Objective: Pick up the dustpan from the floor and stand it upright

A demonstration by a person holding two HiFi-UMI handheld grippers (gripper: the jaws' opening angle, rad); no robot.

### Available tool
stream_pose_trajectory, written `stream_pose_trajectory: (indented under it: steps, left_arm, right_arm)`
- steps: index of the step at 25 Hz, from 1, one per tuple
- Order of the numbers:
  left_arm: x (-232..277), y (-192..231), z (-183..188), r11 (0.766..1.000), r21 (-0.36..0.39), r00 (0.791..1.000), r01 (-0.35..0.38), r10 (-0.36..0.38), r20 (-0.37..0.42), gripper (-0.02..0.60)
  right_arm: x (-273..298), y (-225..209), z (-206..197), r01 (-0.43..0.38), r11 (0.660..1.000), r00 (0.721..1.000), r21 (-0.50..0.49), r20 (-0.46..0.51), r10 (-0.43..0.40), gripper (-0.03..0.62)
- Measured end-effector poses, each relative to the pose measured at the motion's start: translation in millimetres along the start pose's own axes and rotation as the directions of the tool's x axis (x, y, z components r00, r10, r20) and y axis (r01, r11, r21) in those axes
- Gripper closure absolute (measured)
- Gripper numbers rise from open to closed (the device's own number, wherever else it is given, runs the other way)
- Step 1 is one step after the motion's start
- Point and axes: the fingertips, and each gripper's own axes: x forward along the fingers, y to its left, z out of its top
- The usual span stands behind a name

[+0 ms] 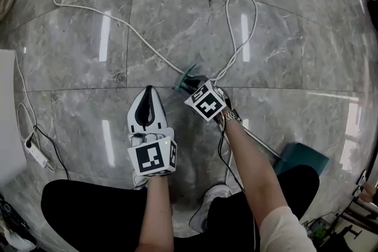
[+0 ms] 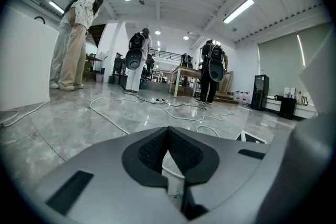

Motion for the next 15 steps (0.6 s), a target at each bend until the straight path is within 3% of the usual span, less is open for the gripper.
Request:
stream_pose_trajectory:
  steps: [3,8,12,15]
  left_arm:
    - [4,-5,5,1.0,-0.013,1.0,0.006,-0.006,0.013,0.574]
    - [12,-17,22,0.999,0.007,0.998,0.04,-0.04,0.051,0.574]
    - [17,-27,52,0.997,0.016,0.995,0.07,-0.071,0.069,0.574]
    - [14,-45,105,0.992,0.058,0.989,0.111,-0.116,0.09,0.574]
  right_arm:
    - [0,1,-1,-0.029,1.0,1.0,0.012,0.012,0.028,0.49]
    - [-25,-9,19,0.014,1.0,0.992,0.0,0.122,-0.014,0.491]
    - [-86,-23,61,0.064,0.998,0.971,0.027,0.229,-0.069,0.493]
    - [-159,-28,115,0.074,0.997,0.939,0.014,0.337,-0.075,0.492]
